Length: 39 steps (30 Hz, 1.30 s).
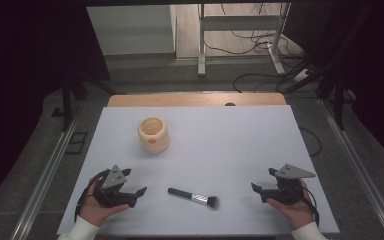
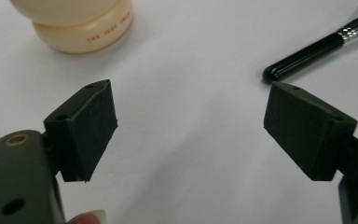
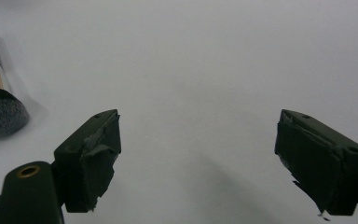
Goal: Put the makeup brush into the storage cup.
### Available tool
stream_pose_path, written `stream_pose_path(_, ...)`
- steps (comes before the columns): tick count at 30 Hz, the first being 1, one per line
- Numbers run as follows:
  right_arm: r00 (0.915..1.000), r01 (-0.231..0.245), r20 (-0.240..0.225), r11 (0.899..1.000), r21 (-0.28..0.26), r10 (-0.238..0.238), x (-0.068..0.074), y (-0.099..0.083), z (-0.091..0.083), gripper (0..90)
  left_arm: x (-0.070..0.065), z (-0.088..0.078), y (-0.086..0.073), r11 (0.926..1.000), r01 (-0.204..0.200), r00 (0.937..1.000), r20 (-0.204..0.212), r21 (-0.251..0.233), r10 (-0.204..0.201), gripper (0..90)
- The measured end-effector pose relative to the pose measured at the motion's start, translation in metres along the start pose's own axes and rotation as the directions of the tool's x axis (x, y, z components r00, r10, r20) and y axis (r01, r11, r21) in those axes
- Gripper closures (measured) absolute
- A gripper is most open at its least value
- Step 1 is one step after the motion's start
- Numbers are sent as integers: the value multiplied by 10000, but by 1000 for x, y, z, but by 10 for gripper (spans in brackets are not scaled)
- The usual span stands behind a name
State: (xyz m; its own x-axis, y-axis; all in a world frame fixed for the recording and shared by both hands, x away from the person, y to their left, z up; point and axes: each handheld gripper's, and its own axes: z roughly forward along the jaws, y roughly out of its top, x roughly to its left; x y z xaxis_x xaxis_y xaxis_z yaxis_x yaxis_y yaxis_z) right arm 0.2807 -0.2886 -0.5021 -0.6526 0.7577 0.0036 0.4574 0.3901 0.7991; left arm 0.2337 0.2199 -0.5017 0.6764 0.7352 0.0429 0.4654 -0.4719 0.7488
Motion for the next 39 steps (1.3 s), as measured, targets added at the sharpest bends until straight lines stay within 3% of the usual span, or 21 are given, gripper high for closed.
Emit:
stream_pose_path(7, 10000, -28, -19, 10000, 12, 28, 1, 0, 0, 149, -3, 1, 11, 9961, -829, 9954, 517, 313, 812, 184)
stream_pose_path(10, 10000, -21, 0, 10000, 19, 21, 1, 0, 0, 149, -4, 3, 14, 9944, -976, 9938, 567, 400, 953, 183)
stream_pose_path(25, 10000, 36, 60, 9999, 110, -36, 1, 0, 0, 148, -5, 2, 31, 9891, -1375, 9881, 770, 535, 1332, 204)
stream_pose_path(39, 10000, 40, 79, 9998, 196, -41, 1, 0, 2, 146, -9, 7, 49, 9810, -1860, 9767, 1192, 543, 1786, 213)
